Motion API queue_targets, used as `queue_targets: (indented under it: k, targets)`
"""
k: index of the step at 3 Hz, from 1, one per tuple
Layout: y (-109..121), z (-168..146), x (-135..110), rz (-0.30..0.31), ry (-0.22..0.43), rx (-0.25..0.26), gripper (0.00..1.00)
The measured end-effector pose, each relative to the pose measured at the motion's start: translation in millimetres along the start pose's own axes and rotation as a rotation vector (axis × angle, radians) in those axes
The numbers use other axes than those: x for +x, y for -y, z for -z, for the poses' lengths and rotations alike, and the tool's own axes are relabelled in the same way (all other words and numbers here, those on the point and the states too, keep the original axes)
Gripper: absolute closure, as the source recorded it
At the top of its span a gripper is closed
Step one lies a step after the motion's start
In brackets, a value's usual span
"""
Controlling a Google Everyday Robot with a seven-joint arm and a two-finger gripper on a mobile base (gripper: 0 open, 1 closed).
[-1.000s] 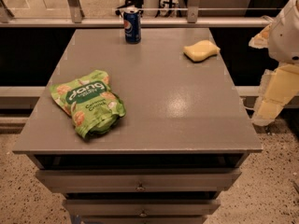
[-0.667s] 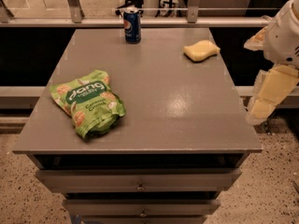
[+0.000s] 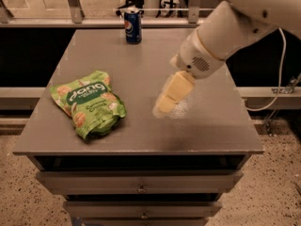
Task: Move green rice chip bag near sponge
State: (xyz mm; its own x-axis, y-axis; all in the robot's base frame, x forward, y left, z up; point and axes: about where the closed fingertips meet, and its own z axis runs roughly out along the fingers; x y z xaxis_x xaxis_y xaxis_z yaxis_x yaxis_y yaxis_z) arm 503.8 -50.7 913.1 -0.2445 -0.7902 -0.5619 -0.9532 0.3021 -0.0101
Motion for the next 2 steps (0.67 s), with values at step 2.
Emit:
queue_targets:
  k: [2]
  targets:
    - [-29.6, -102.6, -99.5, -0.118, 0.151, -0.12, 0.0]
